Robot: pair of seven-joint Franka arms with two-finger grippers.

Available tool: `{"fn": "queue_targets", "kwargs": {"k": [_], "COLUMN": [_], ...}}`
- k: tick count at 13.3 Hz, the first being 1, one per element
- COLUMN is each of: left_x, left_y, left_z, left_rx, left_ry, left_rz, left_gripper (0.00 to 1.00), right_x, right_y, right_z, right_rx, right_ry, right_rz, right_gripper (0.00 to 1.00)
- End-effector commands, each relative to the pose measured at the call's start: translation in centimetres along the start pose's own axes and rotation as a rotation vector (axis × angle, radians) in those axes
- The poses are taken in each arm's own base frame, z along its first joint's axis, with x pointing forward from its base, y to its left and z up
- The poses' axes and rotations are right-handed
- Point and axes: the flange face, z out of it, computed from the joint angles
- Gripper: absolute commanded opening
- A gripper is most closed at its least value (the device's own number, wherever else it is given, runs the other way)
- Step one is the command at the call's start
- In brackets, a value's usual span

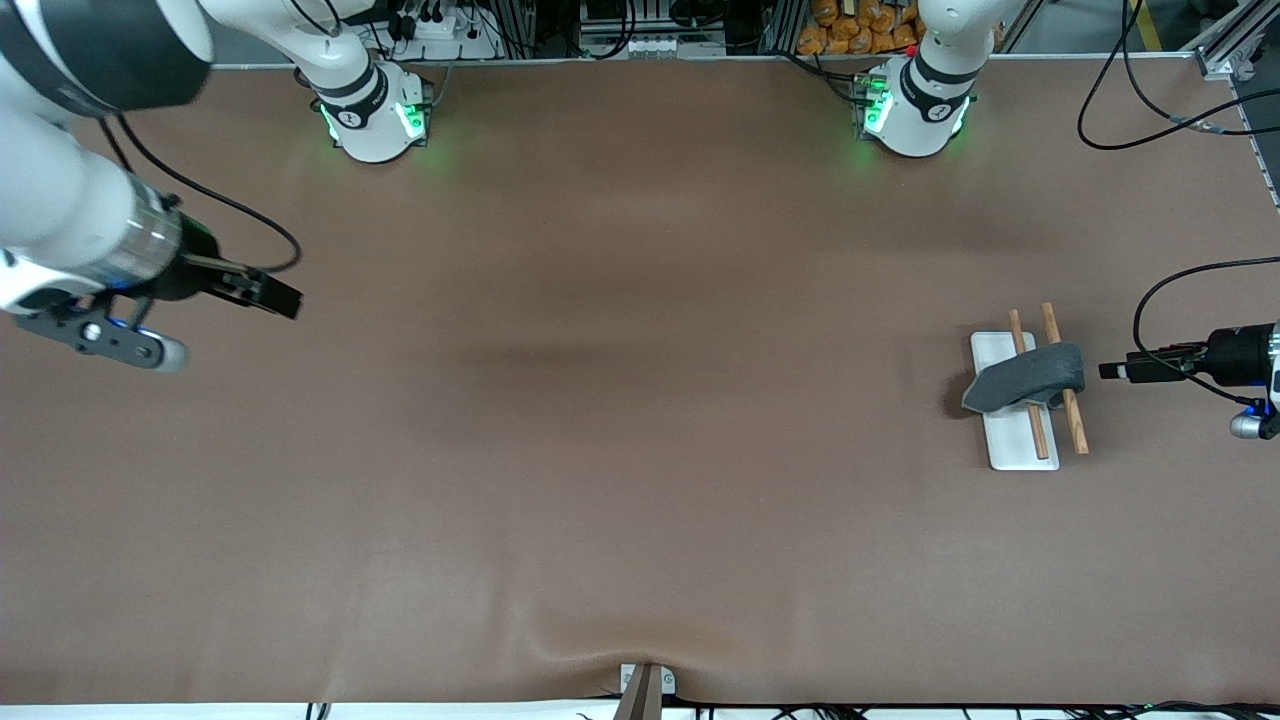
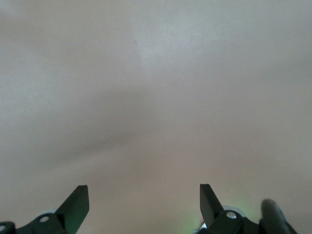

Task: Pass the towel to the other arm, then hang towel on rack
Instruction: 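Open the left gripper and raise it away from the rack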

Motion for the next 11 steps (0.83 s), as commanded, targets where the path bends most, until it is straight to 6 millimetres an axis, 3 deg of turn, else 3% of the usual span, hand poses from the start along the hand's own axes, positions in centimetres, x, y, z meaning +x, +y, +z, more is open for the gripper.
{"fn": "queue_targets", "kwargs": {"k": [1, 2, 4, 6, 8, 10, 11], "left_x": [-1.2, -1.8, -2.9, -4.2, -6.2, -8.4, -9.5], "left_y": [2.1, 3.2, 6.0, 9.5, 14.0, 19.5, 22.3], "left_z": [-2.1, -2.6, -4.0, -5.5, -6.8, -7.3, -7.2], "left_rx": [0.016, 0.02, 0.04, 0.058, 0.102, 0.202, 0.26], "left_ry": [0.008, -0.003, 0.017, 0.038, 0.065, 0.104, 0.125], "left_rz": [0.022, 0.033, 0.054, 0.042, 0.024, 0.031, 0.037], "left_gripper": [0.91, 1.0, 1.0, 1.0, 1.0, 1.0, 1.0], "right_x": [-0.6, -1.0, -2.2, -3.1, -3.9, -3.7, -3.2], "right_y": [3.8, 4.6, 5.4, 7.9, 8.7, 8.9, 9.9], "right_z": [-0.8, -0.8, -0.4, 0.5, 0.8, 0.9, 0.7], "right_rx": [-0.012, -0.013, -0.013, -0.005, -0.003, -0.002, 0.01], "right_ry": [0.01, 0.015, 0.031, 0.069, 0.088, 0.086, 0.086], "right_rz": [-0.111, -0.127, -0.129, -0.191, -0.211, -0.222, -0.244], "right_gripper": [1.0, 1.0, 1.0, 1.0, 1.0, 1.0, 1.0]}}
